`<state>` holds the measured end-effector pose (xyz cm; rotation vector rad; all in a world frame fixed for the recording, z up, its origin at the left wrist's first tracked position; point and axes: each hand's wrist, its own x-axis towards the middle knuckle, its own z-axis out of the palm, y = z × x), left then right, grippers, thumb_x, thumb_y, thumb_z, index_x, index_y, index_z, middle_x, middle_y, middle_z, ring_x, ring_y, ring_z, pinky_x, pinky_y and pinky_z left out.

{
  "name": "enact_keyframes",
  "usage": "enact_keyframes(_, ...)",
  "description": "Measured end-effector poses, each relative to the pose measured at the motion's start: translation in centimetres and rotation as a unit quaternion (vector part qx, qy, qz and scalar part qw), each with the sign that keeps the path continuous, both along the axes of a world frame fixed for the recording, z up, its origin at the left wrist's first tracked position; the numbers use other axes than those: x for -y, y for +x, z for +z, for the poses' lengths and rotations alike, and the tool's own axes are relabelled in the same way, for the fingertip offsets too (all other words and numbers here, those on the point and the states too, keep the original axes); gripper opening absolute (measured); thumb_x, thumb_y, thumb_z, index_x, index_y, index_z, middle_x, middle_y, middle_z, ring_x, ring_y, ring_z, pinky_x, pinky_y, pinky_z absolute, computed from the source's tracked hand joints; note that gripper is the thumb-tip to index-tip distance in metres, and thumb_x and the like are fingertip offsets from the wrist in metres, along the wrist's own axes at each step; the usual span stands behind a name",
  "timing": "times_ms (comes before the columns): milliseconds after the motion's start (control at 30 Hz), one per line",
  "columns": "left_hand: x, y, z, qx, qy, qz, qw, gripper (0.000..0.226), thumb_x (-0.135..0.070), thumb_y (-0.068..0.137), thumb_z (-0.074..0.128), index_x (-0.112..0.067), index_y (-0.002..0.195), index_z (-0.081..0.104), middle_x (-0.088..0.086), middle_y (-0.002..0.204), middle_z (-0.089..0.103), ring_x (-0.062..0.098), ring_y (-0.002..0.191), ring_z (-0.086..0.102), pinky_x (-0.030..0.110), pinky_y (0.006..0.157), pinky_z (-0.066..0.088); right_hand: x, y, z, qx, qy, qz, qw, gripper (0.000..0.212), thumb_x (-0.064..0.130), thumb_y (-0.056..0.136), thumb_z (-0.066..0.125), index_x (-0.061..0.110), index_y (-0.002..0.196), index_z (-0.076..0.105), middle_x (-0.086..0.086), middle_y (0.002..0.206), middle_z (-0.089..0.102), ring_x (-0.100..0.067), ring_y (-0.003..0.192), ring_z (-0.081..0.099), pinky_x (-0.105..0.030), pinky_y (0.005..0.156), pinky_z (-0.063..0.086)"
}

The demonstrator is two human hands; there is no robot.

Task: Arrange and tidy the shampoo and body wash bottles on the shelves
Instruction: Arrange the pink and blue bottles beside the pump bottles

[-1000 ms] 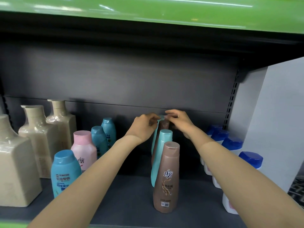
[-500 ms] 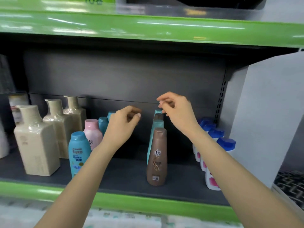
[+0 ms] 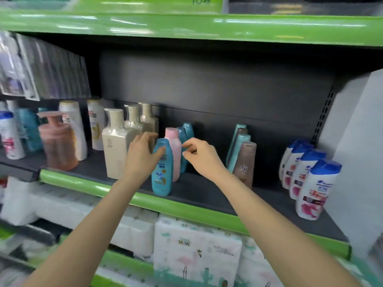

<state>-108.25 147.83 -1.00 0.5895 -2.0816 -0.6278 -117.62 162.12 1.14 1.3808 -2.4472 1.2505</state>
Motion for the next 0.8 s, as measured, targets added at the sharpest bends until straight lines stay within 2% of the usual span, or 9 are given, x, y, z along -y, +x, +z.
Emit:
enact_keyframes(100,2.5,0.7,-0.8,0.033,0.038,-0.07,0.996,0.049,-0.027,0.083,0.068,-0.012,0.127,0.051,0.008,0.119,0.059,0.022,0.107,0.057,0.032,0.089,0.046,2.2,0.8,-1.1,0.021,0.007,-0.024,0.999,0.036,0.015,0.093,0.056,0.011,0.129,0.053,-0.007,0.117,0.062,-0.019,0.106,0.059,-0.022,0.082,0.042)
enact_keyframes(167,3.7,1.0,-1.1,0.048,0.059,-0.133,0.988,0.05,-0.028,0.083,0.069,-0.012,0.127,0.051,0.004,0.117,0.06,0.018,0.105,0.058,0.026,0.086,0.045,3.5,1.3,-1.6,0.048,-0.002,-0.036,0.998,0.041,0.017,0.093,0.058,0.012,0.132,0.05,-0.006,0.121,0.06,-0.014,0.103,0.056,-0.022,0.082,0.041)
enact_keyframes(300,5.5,1.1,-1.6,0.074,0.081,-0.257,0.96,0.033,-0.022,0.085,0.067,-0.017,0.115,0.055,-0.005,0.103,0.062,0.01,0.091,0.063,0.014,0.075,0.049,5.2,2.2,-2.5,0.094,-0.052,-0.041,0.993,0.028,0.019,0.092,0.06,0.016,0.12,0.058,0.001,0.11,0.064,-0.01,0.097,0.059,-0.022,0.08,0.047)
enact_keyframes(367,6.1,1.2,-1.9,0.081,0.076,-0.288,0.951,0.033,-0.021,0.086,0.066,-0.018,0.117,0.054,-0.007,0.101,0.061,0.002,0.082,0.06,0.012,0.073,0.049,5.5,2.6,-3.1,0.13,-0.084,-0.045,0.987,0.023,0.02,0.091,0.061,0.017,0.113,0.061,-0.001,0.108,0.067,-0.016,0.1,0.063,-0.029,0.084,0.052)
enact_keyframes(533,7.0,0.9,-2.5,0.068,0.064,-0.324,0.941,0.033,-0.02,0.088,0.063,-0.018,0.119,0.054,-0.007,0.099,0.06,-0.003,0.079,0.058,0.003,0.067,0.045,6.0,3.5,-4.0,0.185,-0.106,-0.049,0.976,0.028,0.016,0.089,0.064,0.01,0.116,0.058,-0.006,0.112,0.067,-0.019,0.103,0.065,-0.043,0.09,0.054)
enact_keyframes(633,7.0,0.6,-2.8,0.045,0.064,-0.333,0.94,0.034,-0.021,0.087,0.063,-0.018,0.12,0.055,-0.003,0.103,0.063,0.003,0.085,0.06,0.012,0.075,0.05,6.3,3.8,-4.1,0.205,-0.142,-0.066,0.966,0.023,0.014,0.089,0.063,0.011,0.111,0.058,-0.007,0.11,0.066,-0.021,0.102,0.065,-0.047,0.088,0.054)
enact_keyframes(700,6.6,0.6,-2.6,0.019,0.082,-0.335,0.938,0.036,-0.02,0.087,0.064,-0.019,0.122,0.054,-0.004,0.103,0.062,0.007,0.09,0.061,0.024,0.083,0.053,6.2,4.0,-3.8,0.223,-0.172,-0.067,0.957,0.019,0.012,0.091,0.061,0.012,0.109,0.057,-0.006,0.107,0.065,-0.02,0.099,0.065,-0.041,0.082,0.058)
enact_keyframes(800,5.8,0.8,-2.1,0.003,0.086,-0.368,0.926,0.055,-0.019,0.082,0.07,-0.026,0.13,0.045,-0.011,0.105,0.058,0.009,0.095,0.059,0.021,0.081,0.051,5.8,4.3,-2.4,0.25,-0.237,-0.069,0.936,0.017,0.013,0.091,0.06,0.009,0.107,0.056,-0.005,0.101,0.064,-0.016,0.091,0.067,-0.029,0.067,0.06)
